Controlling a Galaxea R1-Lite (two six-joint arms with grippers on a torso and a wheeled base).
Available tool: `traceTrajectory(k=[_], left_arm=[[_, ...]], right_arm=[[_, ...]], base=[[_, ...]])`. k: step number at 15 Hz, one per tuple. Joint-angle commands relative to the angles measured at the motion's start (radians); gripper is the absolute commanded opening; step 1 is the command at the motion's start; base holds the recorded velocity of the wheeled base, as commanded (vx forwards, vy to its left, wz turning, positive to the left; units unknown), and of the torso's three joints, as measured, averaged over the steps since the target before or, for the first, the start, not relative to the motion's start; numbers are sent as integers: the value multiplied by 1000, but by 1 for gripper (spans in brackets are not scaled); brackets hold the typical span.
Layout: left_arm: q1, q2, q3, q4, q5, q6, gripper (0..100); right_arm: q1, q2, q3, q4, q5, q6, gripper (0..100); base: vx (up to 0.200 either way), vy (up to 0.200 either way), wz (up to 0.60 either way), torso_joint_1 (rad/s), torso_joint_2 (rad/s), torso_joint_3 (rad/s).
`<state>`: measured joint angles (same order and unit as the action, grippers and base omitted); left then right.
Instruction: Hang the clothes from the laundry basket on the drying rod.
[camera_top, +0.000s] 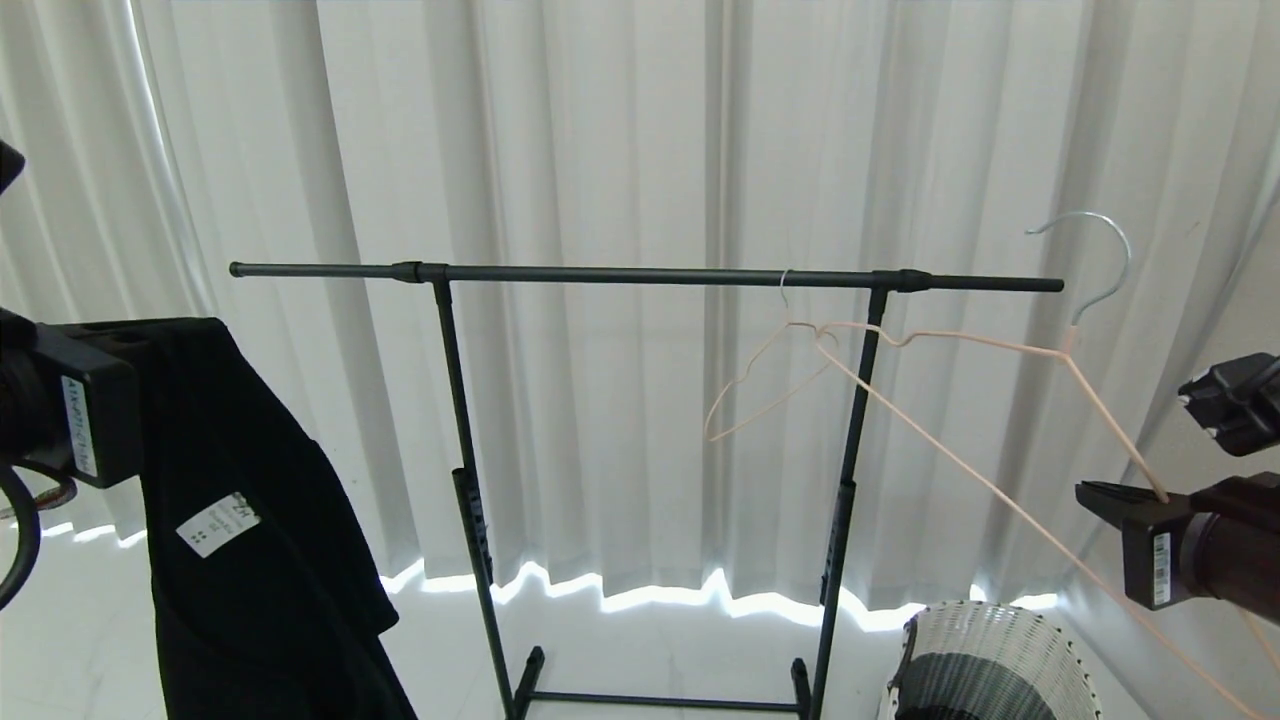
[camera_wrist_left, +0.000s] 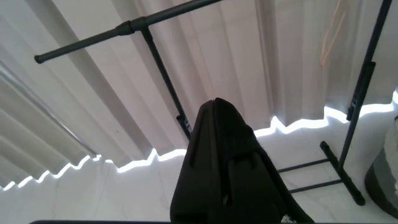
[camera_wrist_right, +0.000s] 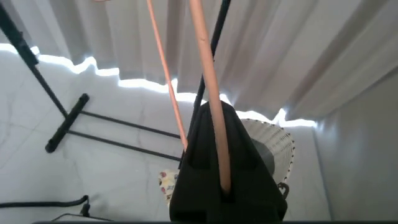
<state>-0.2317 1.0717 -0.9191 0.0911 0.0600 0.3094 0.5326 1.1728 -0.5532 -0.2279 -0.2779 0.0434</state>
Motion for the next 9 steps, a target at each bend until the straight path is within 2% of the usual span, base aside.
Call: traceTrajectory(k=[1,3,7,9], left_arm=[[0,-3,45,1,3,13,0],[0,37,56,1,7,10,0],[0,185,3,1,9,-4,0],[-28,248,-38,1,12,-58,0]], right_arm=[[93,-35,-5,10,2,1,0],[173,-33,-7,10,5,4,0],[363,-5,-4,10,8,21,0],[420,22,-5,5,8,38,0]], base=[[0,0,0,0,0,0],[0,0,0,0,0,0],[0,0,0,0,0,0],[0,0,0,0,0,0]])
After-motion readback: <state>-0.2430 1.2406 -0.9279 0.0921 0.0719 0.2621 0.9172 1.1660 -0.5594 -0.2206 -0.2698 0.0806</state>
